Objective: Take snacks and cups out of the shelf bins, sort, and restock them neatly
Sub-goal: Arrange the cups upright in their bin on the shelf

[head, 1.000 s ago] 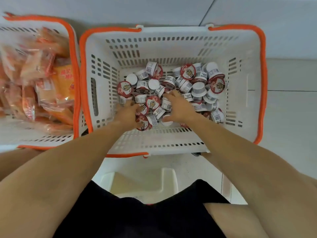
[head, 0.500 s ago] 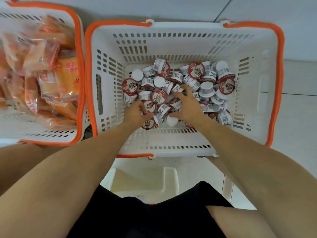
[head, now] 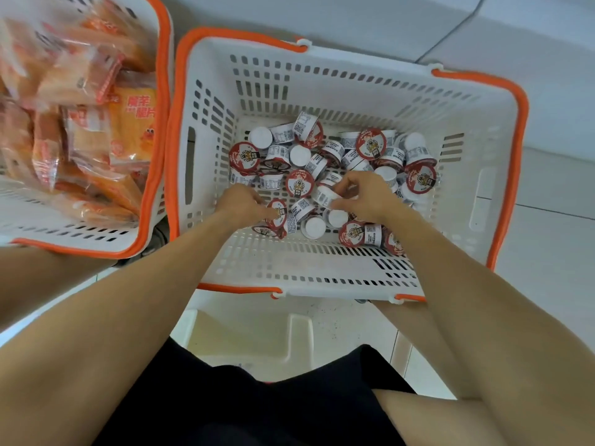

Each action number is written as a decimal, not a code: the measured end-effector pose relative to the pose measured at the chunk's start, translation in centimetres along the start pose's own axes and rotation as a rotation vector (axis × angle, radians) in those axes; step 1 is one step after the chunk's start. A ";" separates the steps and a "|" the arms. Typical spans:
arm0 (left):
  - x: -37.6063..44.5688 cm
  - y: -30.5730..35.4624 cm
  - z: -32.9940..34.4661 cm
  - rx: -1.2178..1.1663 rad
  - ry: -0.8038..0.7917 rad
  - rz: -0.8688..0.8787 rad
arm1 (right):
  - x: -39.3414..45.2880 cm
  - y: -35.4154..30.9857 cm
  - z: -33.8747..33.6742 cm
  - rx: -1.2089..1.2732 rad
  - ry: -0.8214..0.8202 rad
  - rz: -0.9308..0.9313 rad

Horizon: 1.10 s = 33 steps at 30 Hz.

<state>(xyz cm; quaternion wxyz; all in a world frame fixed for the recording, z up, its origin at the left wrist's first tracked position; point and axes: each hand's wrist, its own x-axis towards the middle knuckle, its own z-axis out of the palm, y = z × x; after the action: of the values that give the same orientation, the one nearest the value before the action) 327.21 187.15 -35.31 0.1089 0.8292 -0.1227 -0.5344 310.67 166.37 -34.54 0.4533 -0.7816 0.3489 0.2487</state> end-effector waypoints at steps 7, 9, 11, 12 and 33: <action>-1.1 -0.4 0.6 -0.047 -0.075 0.018 | -0.1 -1.9 2.8 -0.110 -0.005 0.018; -1.2 -0.6 0.9 -0.089 -0.059 0.017 | -0.1 -1.8 4.3 -0.095 0.032 0.007; -1.2 -0.8 1.4 -0.053 -0.067 0.029 | 0.0 -2.0 5.3 -0.059 0.120 0.048; -1.1 -0.9 1.6 -0.035 -0.074 0.029 | 0.0 -2.3 5.6 -0.044 0.155 0.071; 0.0 -1.2 2.5 -0.267 -0.115 -0.019 | 0.1 -1.6 5.7 0.092 0.148 0.036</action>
<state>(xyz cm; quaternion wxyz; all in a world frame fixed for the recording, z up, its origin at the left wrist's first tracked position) 325.03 188.14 -36.64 0.2059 0.7764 -0.0488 -0.5936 311.57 171.93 -36.47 0.4573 -0.7697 0.4067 0.1821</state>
